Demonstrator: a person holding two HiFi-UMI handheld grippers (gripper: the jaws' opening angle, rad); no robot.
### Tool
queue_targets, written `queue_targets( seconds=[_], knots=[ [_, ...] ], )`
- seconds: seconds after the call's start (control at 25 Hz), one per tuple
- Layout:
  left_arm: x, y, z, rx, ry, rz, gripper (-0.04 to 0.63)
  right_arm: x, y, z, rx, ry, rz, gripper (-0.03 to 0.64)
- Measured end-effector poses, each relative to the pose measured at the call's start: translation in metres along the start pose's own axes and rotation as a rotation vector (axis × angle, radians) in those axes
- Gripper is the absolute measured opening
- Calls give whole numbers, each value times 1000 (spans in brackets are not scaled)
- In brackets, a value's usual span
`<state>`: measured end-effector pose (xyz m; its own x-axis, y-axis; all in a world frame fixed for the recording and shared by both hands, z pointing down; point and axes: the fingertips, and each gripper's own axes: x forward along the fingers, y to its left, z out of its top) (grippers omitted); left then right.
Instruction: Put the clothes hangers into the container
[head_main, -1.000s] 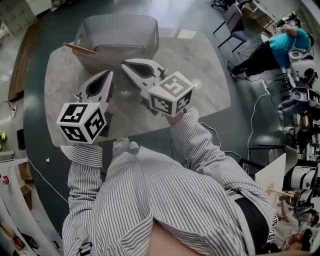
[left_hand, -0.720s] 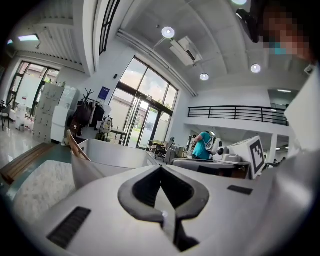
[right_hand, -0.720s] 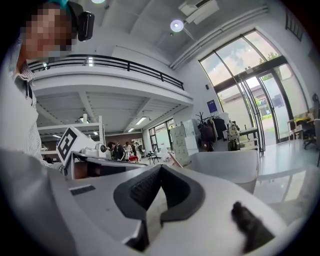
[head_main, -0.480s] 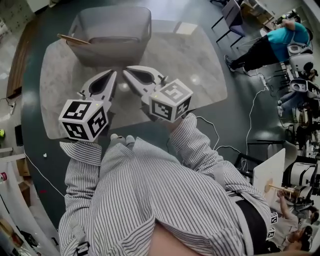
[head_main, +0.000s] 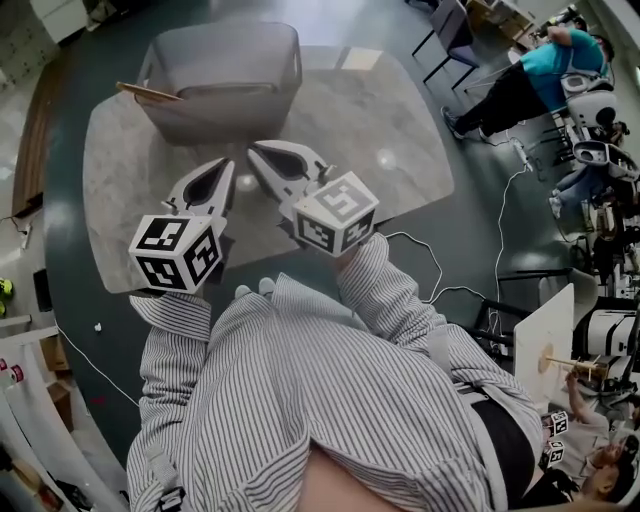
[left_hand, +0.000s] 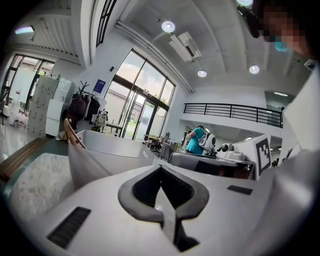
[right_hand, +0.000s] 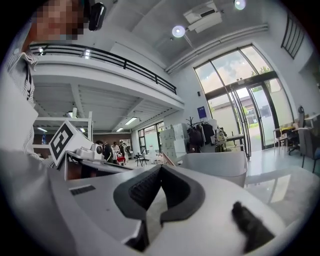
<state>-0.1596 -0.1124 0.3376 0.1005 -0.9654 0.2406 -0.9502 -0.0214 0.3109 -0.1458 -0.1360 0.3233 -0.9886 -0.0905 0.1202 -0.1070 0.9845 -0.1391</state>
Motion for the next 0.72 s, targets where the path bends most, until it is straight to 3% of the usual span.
queue_targets(
  seconds=[0.32,0.52,0.72],
  knots=[
    [-5,15,1,-36,1,-6,9,6,8,-3,-64,7,-45,14],
    [-5,18,-6,-61,18,-21,11,5,3,-6,-43,7,-79,14],
    [-6,7,-10,-33,28,-36,11,1,3,-4,-4,-6,-85,14]
  ],
)
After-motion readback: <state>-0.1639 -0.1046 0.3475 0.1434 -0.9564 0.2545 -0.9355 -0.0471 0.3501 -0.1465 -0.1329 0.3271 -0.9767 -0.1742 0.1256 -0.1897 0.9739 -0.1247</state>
